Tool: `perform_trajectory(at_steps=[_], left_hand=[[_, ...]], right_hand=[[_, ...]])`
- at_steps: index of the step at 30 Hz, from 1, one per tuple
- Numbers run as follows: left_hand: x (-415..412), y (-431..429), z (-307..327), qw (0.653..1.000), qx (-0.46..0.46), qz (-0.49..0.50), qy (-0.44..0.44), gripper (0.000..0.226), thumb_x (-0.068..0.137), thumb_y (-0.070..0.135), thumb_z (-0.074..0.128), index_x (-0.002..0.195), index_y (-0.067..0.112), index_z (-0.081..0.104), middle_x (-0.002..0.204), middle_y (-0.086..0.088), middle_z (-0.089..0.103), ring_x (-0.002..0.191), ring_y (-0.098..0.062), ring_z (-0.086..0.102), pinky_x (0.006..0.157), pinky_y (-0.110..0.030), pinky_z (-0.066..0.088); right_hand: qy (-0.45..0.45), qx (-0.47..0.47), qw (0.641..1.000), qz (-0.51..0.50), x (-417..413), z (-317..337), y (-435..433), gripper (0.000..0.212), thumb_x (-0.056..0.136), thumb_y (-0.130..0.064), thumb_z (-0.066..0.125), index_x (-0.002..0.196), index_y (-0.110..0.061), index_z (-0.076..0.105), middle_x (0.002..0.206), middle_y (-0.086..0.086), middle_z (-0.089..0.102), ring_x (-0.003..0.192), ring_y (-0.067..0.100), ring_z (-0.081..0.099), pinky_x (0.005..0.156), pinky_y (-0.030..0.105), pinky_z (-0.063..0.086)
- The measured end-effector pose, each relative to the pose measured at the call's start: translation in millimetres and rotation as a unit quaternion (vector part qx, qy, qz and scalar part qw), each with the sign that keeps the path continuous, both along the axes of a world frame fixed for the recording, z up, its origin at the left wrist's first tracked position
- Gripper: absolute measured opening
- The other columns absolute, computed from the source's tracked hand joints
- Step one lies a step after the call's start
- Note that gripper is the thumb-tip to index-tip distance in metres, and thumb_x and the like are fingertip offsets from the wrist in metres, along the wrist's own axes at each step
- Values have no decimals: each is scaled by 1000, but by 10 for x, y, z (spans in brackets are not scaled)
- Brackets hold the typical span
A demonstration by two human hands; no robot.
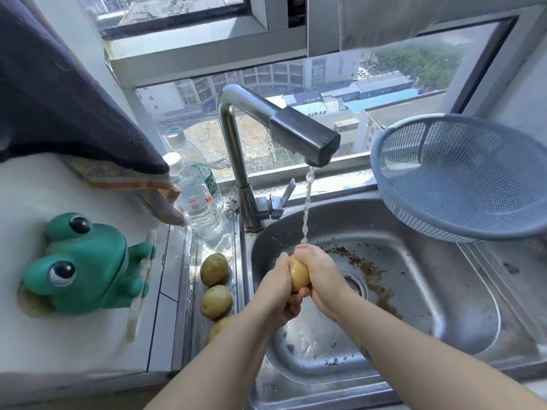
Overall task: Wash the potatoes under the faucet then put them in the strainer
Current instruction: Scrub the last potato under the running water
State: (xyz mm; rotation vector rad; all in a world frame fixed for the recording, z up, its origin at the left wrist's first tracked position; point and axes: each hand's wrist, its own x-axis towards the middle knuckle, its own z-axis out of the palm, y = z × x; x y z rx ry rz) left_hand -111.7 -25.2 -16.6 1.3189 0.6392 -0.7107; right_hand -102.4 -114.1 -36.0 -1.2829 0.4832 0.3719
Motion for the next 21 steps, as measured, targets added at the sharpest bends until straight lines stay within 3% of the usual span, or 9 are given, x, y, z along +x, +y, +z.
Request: perform_trajectory(at_steps=[2,5,8,11,13,16,19,21], left_hand=[[-21,-25,-21,997,49,-18,-55,57,100,53,25,70,12,50,45,-2,42,34,-8,28,39,-18,22],[-68,-39,-45,984,103,-66,-128,65,99,56,25,57,12,48,40,4,40,33,-6,29,39,-18,23],[-88,-40,-61,972,117,-95,-182,52,93,56,40,71,11,53,57,0,50,43,-8,39,42,-20,30],[-73,-72,-125,955,163,-107,-223,50,84,56,49,99,9,60,78,-3,63,60,-10,57,49,-22,43],[-49,-77,-109,952,169,-81,-242,42,78,50,47,86,11,60,69,0,58,58,-12,52,50,-27,40],[25,-33,-52,971,154,12,-185,33,87,41,48,68,15,54,55,-1,46,47,-14,40,45,-24,31],[85,33,-62,990,107,62,-69,34,92,34,44,65,15,53,42,1,40,39,-12,33,40,-21,25],[101,37,-49,996,75,38,-18,29,89,30,41,63,17,47,38,4,35,34,-10,30,39,-18,21]], right_hand=[[16,-37,999,-26,35,6,37,18,94,-25,46,88,-15,59,88,17,59,52,23,51,35,23,35],[63,-15,994,-85,72,23,71,31,95,-29,42,77,-15,63,82,16,66,67,32,60,48,29,40],[89,46,987,-128,95,75,73,37,98,-26,37,76,-11,62,72,12,64,70,30,61,63,35,48],[85,49,989,-109,67,115,44,41,102,-30,31,83,-12,62,82,8,66,72,24,60,61,31,47],[57,64,992,-88,33,118,22,36,102,-28,32,92,-12,63,91,8,67,75,22,60,57,29,45],[-6,89,996,-27,-55,122,-6,28,101,-19,36,116,-10,57,104,11,61,87,21,58,70,31,48],[-78,-24,992,98,-175,93,-40,41,97,-20,49,136,-19,40,127,5,53,113,19,55,100,36,45],[-102,-97,982,125,-211,90,-50,49,91,-22,60,136,-24,40,128,-1,52,117,15,53,104,33,42]])
